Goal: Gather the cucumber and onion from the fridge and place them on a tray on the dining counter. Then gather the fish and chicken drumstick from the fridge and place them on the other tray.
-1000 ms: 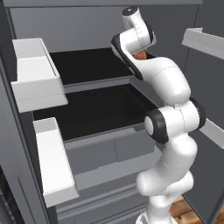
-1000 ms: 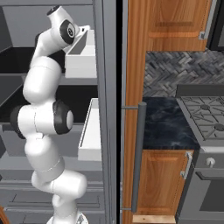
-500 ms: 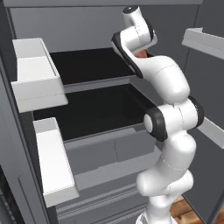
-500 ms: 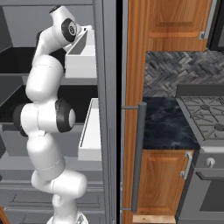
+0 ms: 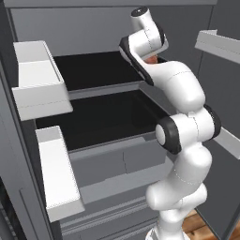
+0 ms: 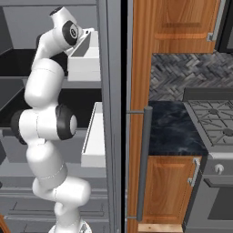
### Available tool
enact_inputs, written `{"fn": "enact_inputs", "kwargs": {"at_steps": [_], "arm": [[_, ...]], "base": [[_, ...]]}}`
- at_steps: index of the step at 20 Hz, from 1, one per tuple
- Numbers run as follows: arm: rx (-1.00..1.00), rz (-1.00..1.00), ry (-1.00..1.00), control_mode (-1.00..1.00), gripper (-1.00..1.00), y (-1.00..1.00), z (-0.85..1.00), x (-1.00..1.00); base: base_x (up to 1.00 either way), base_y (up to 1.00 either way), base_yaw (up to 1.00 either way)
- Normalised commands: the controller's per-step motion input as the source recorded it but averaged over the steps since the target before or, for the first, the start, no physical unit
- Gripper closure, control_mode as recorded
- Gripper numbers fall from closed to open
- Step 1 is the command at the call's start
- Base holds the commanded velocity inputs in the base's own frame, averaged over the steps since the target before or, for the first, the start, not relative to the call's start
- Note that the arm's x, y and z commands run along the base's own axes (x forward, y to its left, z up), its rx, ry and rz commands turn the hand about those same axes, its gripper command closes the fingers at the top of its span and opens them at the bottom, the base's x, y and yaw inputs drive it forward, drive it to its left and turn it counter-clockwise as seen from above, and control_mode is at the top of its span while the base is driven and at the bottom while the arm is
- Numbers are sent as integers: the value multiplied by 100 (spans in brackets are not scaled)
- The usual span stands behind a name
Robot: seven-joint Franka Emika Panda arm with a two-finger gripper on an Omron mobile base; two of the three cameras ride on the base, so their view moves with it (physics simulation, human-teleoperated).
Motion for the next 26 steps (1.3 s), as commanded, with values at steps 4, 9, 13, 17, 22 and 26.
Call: {"fn": "enact_inputs", "kwargs": {"at_steps": [4,9,13,17,22,26], "arm": [[0,2,-8,-100,100,9,-12,-5],[0,9,-23,-100,100,18,-27,-11],[1,10,-31,-100,100,12,-33,-5],[3,4,-26,-100,100,1,4,-48],[4,0,-17,-100,100,0,23,-84],[7,0,-11,-100,100,2,24,-99]], "base": [[0,0,0],[0,0,0],[0,0,0],[0,0,0],[0,0,0],[0,0,0]]}}
